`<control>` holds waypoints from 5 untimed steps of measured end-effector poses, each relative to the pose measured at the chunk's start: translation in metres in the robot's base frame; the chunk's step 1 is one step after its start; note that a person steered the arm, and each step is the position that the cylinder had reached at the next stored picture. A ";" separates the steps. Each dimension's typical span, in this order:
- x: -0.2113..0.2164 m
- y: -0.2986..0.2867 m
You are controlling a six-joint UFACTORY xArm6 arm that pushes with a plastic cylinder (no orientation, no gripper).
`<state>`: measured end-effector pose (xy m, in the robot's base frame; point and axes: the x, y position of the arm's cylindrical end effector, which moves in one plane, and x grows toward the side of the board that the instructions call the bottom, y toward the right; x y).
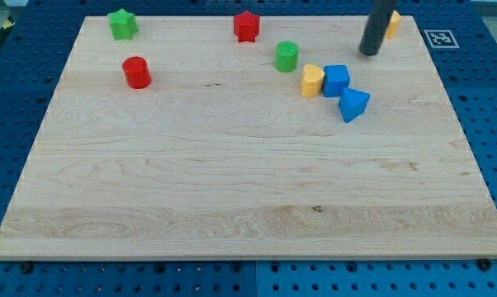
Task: Move the red circle to the bottom of the blue triangle
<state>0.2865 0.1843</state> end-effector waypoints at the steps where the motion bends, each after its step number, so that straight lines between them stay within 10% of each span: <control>1: 0.000 -0.002; 5: 0.000 -0.139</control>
<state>0.2865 0.0450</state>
